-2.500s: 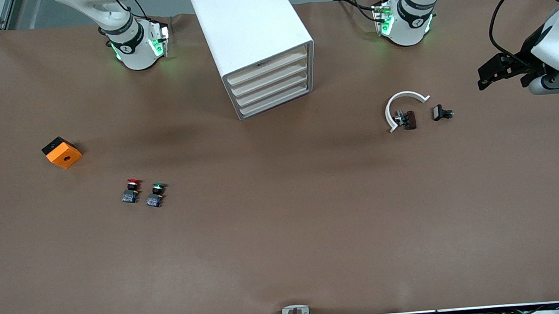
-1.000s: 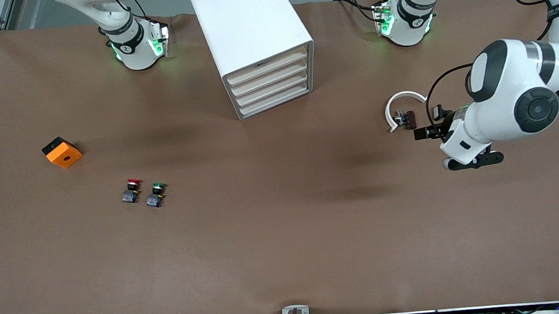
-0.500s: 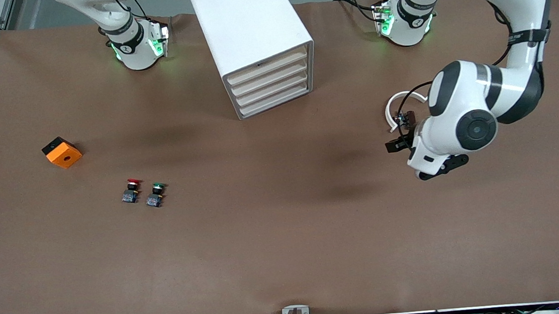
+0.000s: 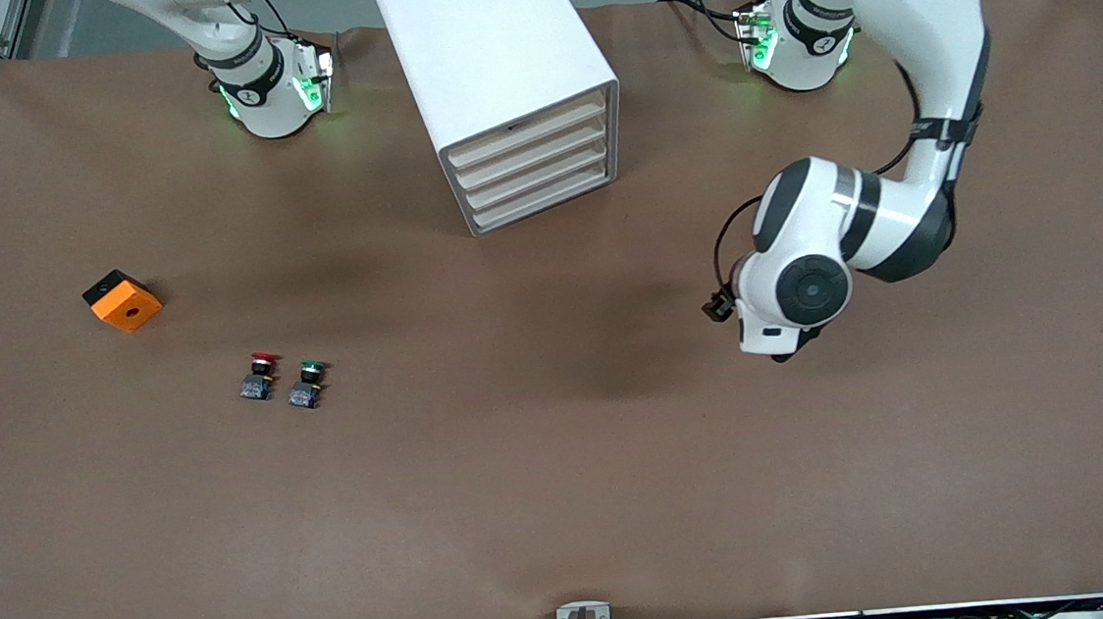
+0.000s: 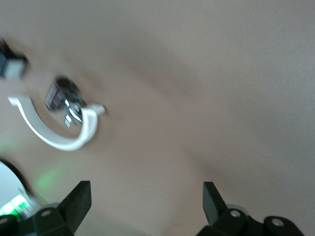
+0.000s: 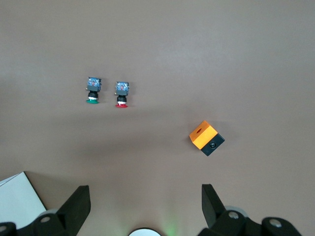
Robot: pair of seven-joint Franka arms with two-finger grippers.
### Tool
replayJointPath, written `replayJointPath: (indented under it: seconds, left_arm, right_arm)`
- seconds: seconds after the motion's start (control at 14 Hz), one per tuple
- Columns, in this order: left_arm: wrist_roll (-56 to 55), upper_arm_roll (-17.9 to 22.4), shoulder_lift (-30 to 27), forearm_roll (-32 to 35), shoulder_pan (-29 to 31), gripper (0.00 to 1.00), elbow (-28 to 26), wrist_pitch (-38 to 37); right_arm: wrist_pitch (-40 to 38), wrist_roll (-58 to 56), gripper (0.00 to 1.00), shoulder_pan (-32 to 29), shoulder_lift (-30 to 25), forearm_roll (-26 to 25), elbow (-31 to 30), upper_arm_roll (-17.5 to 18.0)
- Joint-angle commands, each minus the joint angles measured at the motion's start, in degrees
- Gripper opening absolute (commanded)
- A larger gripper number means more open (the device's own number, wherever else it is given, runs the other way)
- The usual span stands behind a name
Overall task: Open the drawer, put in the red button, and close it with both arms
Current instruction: 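Grasp the drawer handle with the left gripper while the right gripper reaches the red button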
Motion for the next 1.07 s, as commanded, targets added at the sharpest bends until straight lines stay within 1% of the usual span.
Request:
replayJointPath:
  seconds: [0.0, 0.14, 0.36, 0.5, 0.71, 0.79, 0.86, 1.0]
  left_arm:
    - [-9.61, -0.01, 4.85, -4.44, -2.03, 1.0, 5.52, -1.51]
    - [-15.07, -0.79, 6.17, -9.87, -2.57, 1.0, 6.41, -1.69]
    - [-22.01, -1.15, 8.46, -17.26, -3.44, 1.0, 6.76, -2.3]
    - [-26.59, -1.15, 9.6, -21.83, -4.06, 1.0, 6.76, -5.19]
    - [-30.64, -1.15, 10.31, -30.61, -3.89, 1.0, 6.76, -12.66]
    - [-31.69, -1.15, 10.57, -33.25, -3.8, 1.0, 6.68, -14.85]
    - [-33.79, -1.06, 11.27, -35.37, -3.8, 1.0, 6.68, -16.44]
    - [-40.2, -1.15, 12.85, -38.1, -4.15, 1.0, 6.5, -17.07]
  right_arm:
    - [-0.16, -0.75, 1.0, -0.93, 1.77, 0.29, 0.75, 0.73]
    - [0.1, -0.66, 1.0, -0.58, 2.38, -0.15, 0.75, 0.73]
    - [0.19, -0.75, 1.0, -1.1, 7.47, 0.37, 1.36, 0.82]
    - [0.71, -0.93, 1.0, -0.93, 8.62, -0.23, 2.16, 0.82]
    - [6.06, 0.12, 1.0, -0.14, 10.29, 0.37, 1.02, 0.99]
    - [7.47, 2.91, 1.0, 0.47, 11.43, 0.55, 0.15, 0.99]
    - [9.75, 5.9, 1.0, 1.08, 11.7, 0.55, -1.43, 1.08]
    - [14.14, 7.33, 1.0, 2.23, 11.79, 0.55, -4.68, 0.99]
